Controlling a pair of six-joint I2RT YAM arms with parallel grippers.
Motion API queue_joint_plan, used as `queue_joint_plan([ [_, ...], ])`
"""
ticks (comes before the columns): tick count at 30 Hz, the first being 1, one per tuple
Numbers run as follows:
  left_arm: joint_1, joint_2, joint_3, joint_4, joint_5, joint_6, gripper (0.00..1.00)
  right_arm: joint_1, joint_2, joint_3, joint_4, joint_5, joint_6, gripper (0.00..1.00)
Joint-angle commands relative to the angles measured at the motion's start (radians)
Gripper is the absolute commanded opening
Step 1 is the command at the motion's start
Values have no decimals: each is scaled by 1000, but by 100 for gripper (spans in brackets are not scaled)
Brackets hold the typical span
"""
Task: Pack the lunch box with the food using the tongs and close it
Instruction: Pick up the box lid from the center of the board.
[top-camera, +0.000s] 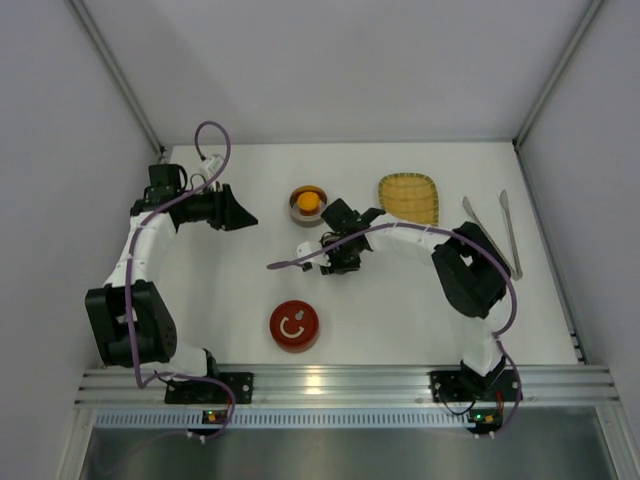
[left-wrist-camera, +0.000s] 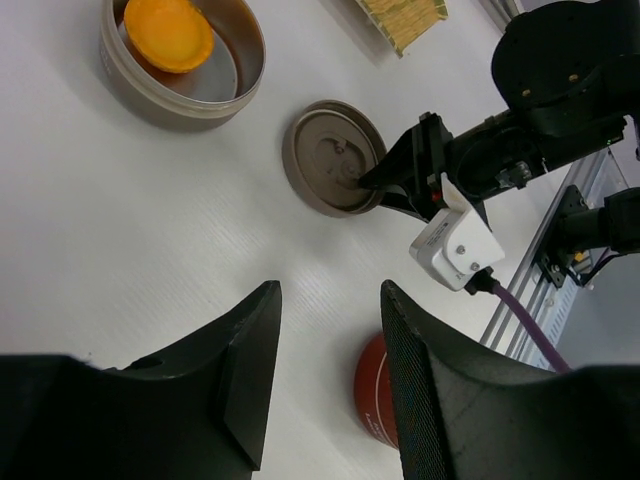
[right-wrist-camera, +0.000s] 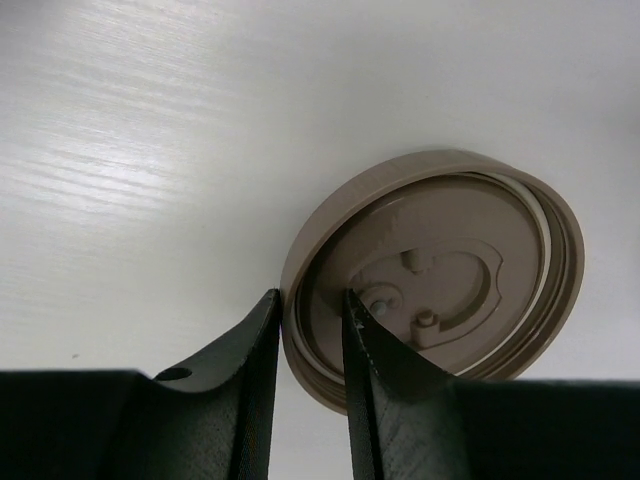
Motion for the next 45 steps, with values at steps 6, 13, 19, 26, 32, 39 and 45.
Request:
queue_joint_plan([
  [6, 7, -53, -7, 43, 56, -23, 49, -18, -214, 40, -35, -156, 214, 0],
  [13, 7, -97, -41, 76, 79, -56, 53, -169, -239, 133, -59, -391, 401, 0],
  [19, 5, -141, -96, 226, 164, -203, 61, -396, -274, 100, 207, -833, 886, 0],
  [26, -67, -187, -211, 515, 136, -443, 74, -450, -345, -121, 862, -1023, 1566, 0],
  [32, -223, -223, -308, 777, 80, -479, 73, -449, -366, -187, 1200, -1039, 1847, 0],
  [39, -325, -157, -303, 1007, 58, -555, 71, -407, -434, -87, 756, -1023, 1488, 0],
  [45, -349, -79, -293, 1265, 98, -754, 73, -357, -483, -49, 549, -991, 1289, 0],
])
